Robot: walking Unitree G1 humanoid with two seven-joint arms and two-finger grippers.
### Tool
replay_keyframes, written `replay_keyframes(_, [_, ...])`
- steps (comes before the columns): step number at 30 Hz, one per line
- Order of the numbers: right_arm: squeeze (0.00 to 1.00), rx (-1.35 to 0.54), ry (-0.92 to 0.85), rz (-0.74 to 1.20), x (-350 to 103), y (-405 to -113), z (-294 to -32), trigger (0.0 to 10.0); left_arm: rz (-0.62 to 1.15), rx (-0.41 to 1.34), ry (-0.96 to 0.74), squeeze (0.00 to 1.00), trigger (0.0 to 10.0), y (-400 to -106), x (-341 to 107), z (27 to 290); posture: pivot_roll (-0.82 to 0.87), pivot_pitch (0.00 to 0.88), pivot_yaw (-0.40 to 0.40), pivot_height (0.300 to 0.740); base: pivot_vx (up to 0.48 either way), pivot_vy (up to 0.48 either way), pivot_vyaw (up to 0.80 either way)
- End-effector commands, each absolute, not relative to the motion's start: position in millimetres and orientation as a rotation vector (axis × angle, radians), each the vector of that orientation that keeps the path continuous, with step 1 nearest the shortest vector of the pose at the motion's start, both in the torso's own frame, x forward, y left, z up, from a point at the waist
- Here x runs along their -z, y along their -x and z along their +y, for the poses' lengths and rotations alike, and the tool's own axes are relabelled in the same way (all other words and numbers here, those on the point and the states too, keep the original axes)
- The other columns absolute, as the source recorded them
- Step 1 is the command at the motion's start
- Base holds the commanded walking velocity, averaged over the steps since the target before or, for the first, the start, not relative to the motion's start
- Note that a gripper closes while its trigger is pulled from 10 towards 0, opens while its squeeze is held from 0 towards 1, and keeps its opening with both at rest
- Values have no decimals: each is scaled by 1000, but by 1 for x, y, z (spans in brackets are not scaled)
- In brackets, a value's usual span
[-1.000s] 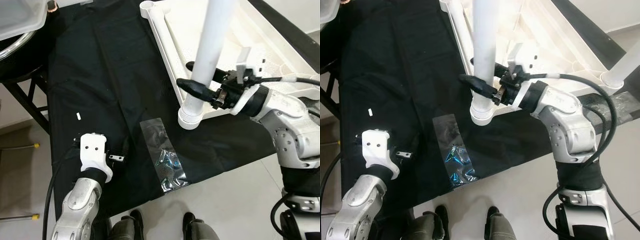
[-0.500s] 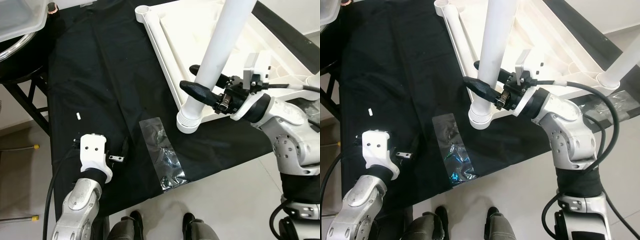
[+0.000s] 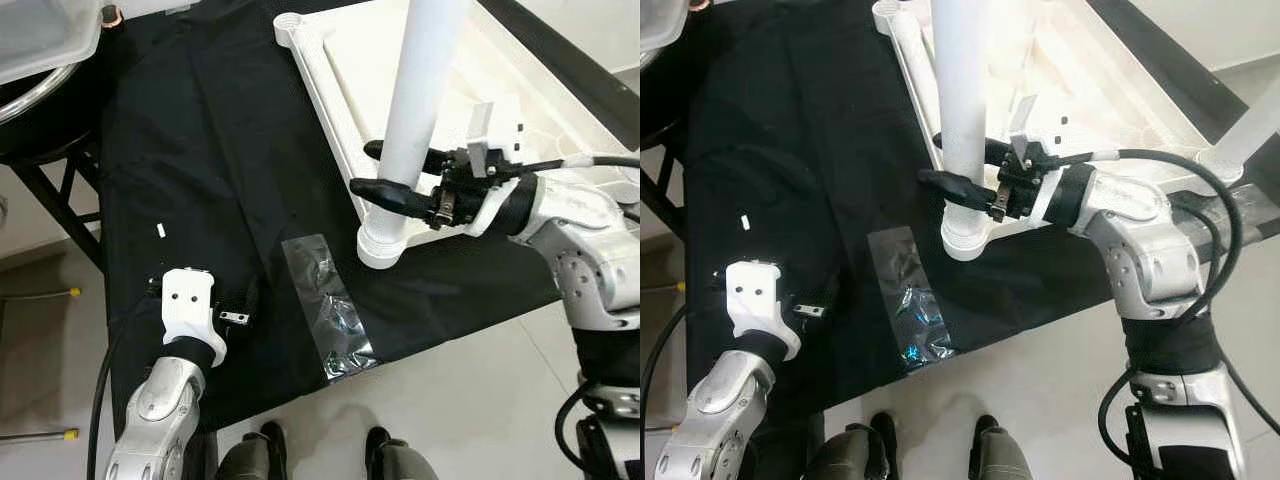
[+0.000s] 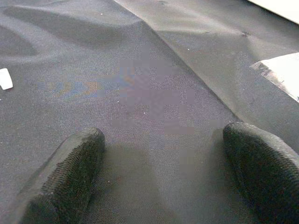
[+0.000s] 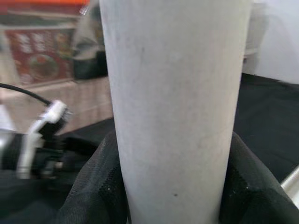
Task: Building children table
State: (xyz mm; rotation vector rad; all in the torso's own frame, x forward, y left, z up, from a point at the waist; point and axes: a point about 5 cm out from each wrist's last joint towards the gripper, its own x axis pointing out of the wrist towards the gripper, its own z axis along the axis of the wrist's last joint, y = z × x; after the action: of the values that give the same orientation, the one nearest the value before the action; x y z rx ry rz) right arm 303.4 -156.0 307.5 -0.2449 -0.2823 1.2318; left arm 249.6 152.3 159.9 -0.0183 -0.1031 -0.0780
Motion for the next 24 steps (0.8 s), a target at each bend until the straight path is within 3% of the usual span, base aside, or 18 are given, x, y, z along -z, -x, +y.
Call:
replay_keyframes(1, [0,-1392,142,-150,-284,-300,-156,10000,-64,66,18,0,10000,-247,-151,155,49,349,26,740,0,0,0])
replay_keyframes(10, [0,-1452,114,-123,-288,-303,-168,10000,-64,64,18,0,10000,-245,-152,156,60,358,27,740,0,0,0])
replay_keyframes(24, [0,-1574,378,-96,-307,-314,-164,10000,-60,66,20,0,10000,-245,-152,155,62,366,29,740,0,0,0])
